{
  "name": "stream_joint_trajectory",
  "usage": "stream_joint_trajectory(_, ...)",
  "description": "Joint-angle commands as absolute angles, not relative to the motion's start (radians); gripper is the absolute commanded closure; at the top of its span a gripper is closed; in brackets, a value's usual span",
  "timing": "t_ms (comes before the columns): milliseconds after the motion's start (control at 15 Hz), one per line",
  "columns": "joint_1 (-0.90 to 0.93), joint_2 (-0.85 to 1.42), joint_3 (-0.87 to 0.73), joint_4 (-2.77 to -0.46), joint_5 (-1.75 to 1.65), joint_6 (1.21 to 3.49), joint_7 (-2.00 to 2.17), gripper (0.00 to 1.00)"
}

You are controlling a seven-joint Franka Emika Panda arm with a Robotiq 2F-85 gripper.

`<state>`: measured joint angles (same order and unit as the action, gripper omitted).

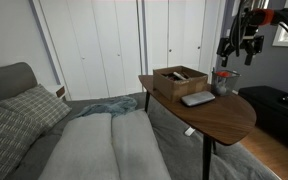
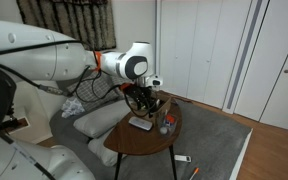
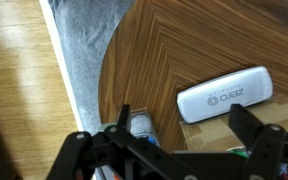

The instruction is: Remove the blue pen from the office pen holder

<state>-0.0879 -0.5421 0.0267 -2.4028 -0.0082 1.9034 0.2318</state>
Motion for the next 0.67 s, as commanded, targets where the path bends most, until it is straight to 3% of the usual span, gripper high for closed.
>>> stream_joint_trajectory(0,-0.133,-0.578,0.010,-2.440,-0.138,1.930,0.188,0.00)
stream_joint_trajectory(400,-0.202,-0.514,-0.146,-2.473,-0.323,2.189,0.021,0.00)
stream_joint_trajectory(600,-0.214,-0.511,-0.151,-2.465,-0.296,2.168,0.026,0.00)
